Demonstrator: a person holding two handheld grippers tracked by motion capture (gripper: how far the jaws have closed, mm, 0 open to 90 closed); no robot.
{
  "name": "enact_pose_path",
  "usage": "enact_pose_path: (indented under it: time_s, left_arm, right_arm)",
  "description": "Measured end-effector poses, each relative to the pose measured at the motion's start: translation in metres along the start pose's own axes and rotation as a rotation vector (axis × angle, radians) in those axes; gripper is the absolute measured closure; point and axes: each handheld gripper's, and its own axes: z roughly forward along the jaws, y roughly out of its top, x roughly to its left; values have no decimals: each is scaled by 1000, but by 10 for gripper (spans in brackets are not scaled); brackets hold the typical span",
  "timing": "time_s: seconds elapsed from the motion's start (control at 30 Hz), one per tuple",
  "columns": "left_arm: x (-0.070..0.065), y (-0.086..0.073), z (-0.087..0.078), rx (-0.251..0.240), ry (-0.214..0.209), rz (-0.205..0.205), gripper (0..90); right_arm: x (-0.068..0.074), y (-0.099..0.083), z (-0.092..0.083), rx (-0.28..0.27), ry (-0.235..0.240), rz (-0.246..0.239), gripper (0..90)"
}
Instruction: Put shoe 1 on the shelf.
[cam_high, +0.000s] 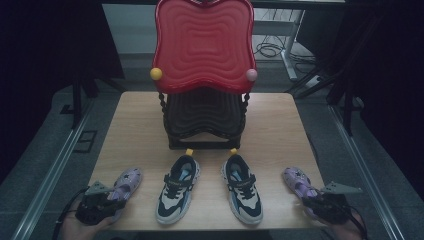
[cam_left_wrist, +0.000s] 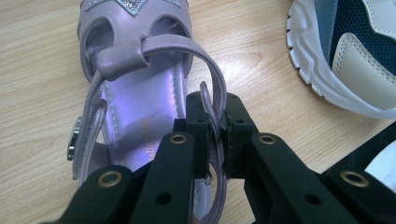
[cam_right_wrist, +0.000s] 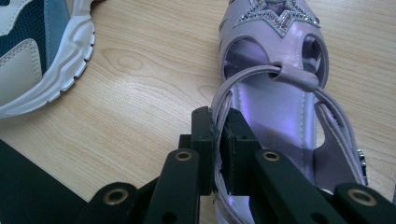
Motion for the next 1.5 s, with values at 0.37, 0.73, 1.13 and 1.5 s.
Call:
enact_pose_path:
  time_s: [0.37, 0.73, 1.13, 1.5]
  left_arm:
    - [4, 1, -8, -54, 5, -19, 862]
    - [8, 1, -17, -122, 18, -49, 865]
    - [8, 9, -29, -213, -5, -68, 864]
    - [3, 27, -32, -268, -44, -52, 863]
  right_arm:
    - [-3, -1, -2, -34, 1, 8, 863]
    - [-4, 1, -9, -68, -36, 10, 864]
    - [-2, 12, -19, -151, -33, 9, 865]
    - [8, 37, -18, -254, 32, -10, 865]
